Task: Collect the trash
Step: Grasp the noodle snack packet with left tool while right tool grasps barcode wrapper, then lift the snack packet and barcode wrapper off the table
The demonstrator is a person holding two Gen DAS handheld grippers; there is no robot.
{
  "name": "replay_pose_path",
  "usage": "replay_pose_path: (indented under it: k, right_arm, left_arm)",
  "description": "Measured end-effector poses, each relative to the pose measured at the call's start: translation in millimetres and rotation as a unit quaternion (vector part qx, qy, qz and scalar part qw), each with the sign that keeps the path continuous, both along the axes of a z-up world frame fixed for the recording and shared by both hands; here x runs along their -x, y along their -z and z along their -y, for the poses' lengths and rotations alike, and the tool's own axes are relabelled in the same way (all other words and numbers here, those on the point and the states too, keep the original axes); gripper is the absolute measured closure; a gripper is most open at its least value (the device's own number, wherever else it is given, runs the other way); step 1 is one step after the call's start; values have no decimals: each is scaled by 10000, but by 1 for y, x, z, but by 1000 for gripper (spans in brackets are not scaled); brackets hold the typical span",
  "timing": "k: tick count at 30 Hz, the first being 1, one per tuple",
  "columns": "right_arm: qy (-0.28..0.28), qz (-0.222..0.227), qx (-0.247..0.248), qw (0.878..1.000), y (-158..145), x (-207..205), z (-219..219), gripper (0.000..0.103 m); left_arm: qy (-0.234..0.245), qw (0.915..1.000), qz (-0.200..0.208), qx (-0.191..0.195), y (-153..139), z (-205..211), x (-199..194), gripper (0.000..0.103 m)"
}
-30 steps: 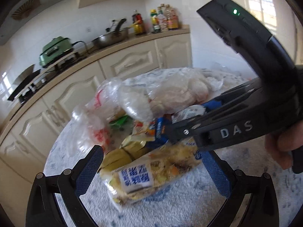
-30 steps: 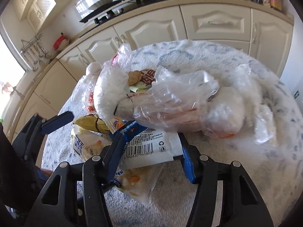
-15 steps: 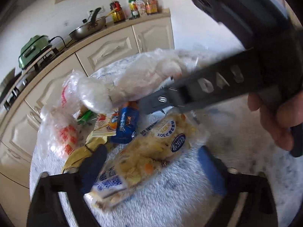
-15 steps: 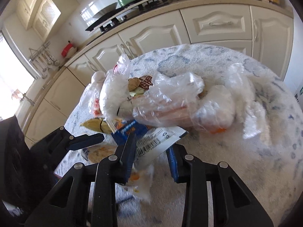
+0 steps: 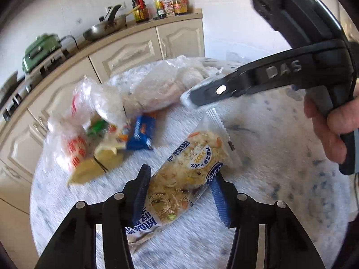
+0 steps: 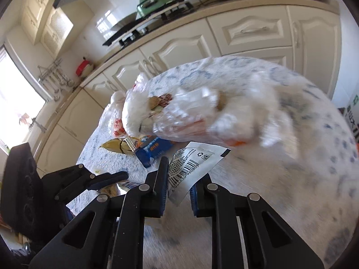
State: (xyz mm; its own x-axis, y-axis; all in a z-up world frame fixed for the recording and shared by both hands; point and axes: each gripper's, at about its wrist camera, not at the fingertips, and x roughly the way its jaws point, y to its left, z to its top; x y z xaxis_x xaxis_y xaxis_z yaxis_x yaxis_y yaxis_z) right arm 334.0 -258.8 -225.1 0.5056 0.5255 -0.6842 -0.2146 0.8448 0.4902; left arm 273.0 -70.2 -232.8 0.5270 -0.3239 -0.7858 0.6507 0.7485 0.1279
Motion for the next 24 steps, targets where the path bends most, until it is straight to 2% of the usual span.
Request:
replay_pose_path:
  k: [4, 8, 11, 14, 18, 24]
  right_arm:
    - [146, 4, 58, 9999, 2, 22, 23, 86]
    - [242, 22, 144, 9996, 8, 43, 35, 86]
    - [288, 97, 205, 9993, 10, 59, 43, 86]
    - [313, 271, 281, 9987, 4, 76, 48, 86]
    - [327, 541, 400, 9972, -10, 97, 52, 86]
    - [325, 874, 547, 9941, -29, 124, 60, 86]
  left_arm:
    - [-299, 9992, -131, 231, -8, -9, 7, 56]
    - [-743, 9941, -284, 732, -15, -21, 12, 58]
    - [-997, 9905, -236, 920, -22, -22, 24, 59]
    - [-1201, 9853, -214, 1200, -30, -19, 35, 60]
    - [-1423, 9783, -156, 1496, -44, -20, 73, 61]
    - [-1526, 9701, -106, 1886, -60, -14, 99, 62]
